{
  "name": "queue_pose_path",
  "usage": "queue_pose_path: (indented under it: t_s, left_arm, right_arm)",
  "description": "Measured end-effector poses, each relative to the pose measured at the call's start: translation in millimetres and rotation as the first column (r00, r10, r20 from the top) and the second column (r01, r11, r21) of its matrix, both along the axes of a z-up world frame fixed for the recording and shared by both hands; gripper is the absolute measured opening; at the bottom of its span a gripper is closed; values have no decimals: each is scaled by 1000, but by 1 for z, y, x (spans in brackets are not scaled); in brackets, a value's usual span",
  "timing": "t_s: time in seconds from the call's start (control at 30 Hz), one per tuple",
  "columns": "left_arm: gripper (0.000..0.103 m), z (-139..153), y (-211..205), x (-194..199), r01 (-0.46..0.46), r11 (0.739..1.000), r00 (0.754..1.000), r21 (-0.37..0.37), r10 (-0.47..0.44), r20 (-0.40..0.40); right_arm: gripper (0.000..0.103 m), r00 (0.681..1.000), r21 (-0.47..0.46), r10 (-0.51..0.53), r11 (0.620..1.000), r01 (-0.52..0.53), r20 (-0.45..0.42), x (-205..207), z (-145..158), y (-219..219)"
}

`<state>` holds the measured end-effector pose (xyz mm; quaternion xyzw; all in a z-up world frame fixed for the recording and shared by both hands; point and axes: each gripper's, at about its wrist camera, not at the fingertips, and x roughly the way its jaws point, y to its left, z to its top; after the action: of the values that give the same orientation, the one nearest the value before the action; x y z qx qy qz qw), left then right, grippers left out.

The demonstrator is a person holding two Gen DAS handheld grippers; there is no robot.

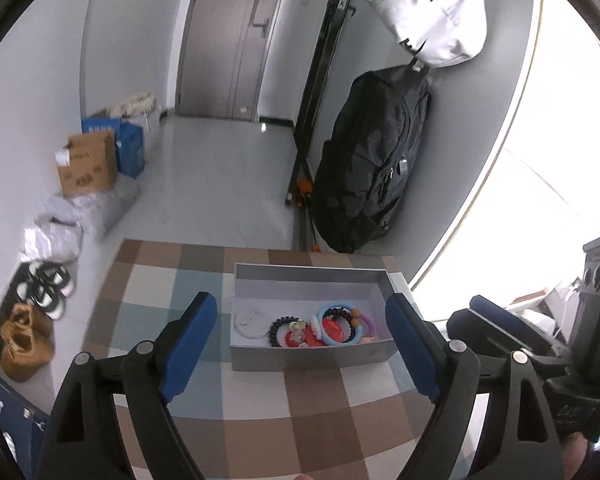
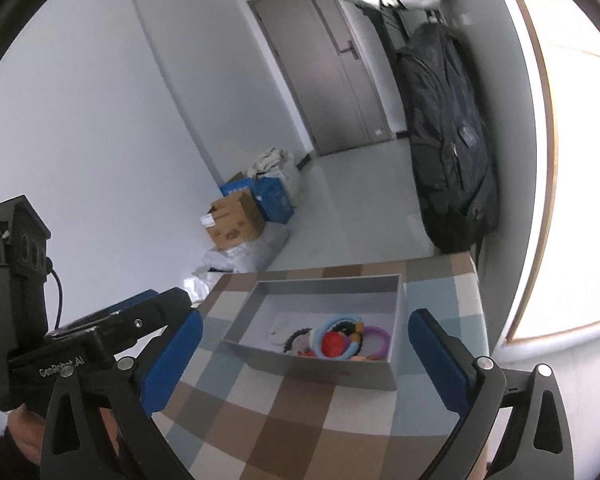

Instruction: Organize jewelry

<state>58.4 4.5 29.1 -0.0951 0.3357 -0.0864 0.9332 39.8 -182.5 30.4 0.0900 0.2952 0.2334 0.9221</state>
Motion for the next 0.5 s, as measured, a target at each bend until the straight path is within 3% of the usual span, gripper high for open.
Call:
queue_pose_path:
  t_s: [0.33, 0.5]
  left_arm:
    - [84, 0, 15, -36, -93, 995, 995, 28, 92, 45]
    - [84, -12, 18, -52, -123, 991, 992, 55, 121, 45]
  right_arm:
    - [103, 994, -51, -5, 999, 10, 113, -44, 9, -8]
    - [103, 994, -61, -31, 997, 38, 104, -65, -4, -18]
